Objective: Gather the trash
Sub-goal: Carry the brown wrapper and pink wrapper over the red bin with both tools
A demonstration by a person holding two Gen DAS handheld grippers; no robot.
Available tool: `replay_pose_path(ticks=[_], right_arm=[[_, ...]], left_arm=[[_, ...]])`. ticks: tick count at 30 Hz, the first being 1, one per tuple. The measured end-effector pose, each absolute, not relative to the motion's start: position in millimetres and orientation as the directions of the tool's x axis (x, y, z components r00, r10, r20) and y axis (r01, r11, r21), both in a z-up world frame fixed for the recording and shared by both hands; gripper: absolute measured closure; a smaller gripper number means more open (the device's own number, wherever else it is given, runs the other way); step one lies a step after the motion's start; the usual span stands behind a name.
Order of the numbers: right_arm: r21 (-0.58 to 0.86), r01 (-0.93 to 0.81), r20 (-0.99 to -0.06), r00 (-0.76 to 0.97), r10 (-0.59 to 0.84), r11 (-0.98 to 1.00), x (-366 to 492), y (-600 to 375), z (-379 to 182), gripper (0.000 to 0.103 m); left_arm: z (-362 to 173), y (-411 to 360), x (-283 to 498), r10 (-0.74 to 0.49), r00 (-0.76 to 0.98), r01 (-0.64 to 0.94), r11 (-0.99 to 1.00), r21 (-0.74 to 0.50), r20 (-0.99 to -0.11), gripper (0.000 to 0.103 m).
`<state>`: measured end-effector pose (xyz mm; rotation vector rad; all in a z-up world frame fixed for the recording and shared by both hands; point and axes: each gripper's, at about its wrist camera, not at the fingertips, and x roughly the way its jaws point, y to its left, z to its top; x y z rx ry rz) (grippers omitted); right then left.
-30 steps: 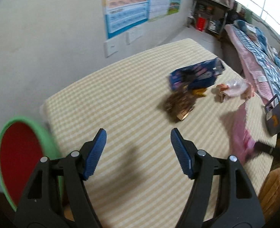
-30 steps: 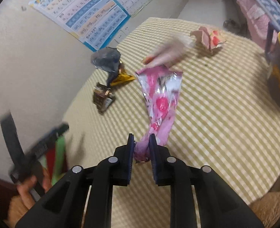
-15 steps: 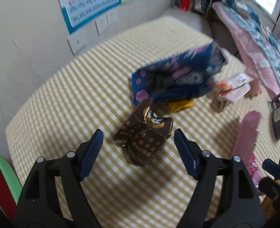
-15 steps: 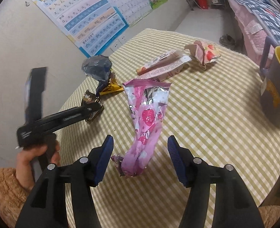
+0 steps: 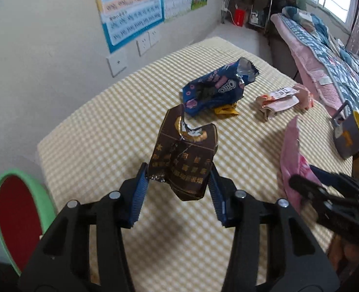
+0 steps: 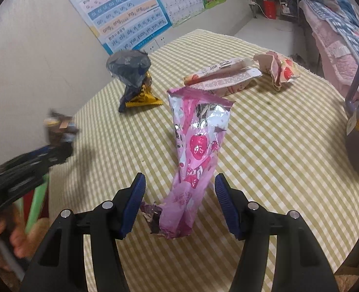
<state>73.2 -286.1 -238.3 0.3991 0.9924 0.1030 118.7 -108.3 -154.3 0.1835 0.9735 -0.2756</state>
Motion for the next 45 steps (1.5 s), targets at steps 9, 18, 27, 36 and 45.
replay_pose_path(ticks=[9, 18, 27, 36, 45], right_arm=[[0.327, 0.058, -0.816, 0.521, 0.251, 0.943, 76.2, -269.1, -238.5, 0.081], [0.311, 0.011, -0.792, 0.556, 0.253, 0.950, 59.1, -243.4, -213.8, 0.081], [0.284, -0.107, -0.746, 0.599, 0.290, 0.953, 33.7, -187.6, -173.6, 0.081], [0.320, -0.136, -0.724, 0.604, 0.335, 0.938, 20.6, -164.0, -146.4, 0.080], [0.286, -0.204, -0.736, 0.579, 0.351, 0.936, 23.0, -122.9, -138.5, 0.080]], left_arm=[[-130.7, -60.3, 79.0, -0.126, 0.581, 0.229, 0.973, 0.013, -0.804, 0.057], [-118.5, -21.0, 54.0, -0.112, 0.605, 0.149, 0.989, -0.026, -0.789, 0.057], [-103.4, 4.8, 38.8, -0.085, 0.656, 0.115, 0.993, -0.012, -0.750, 0.057], [-97.8, 30.6, 33.5, -0.062, 0.687, 0.077, 0.997, -0.012, -0.724, 0.057], [-102.8, 65.7, 31.8, -0.043, 0.691, 0.016, 0.999, -0.044, -0.721, 0.057]])
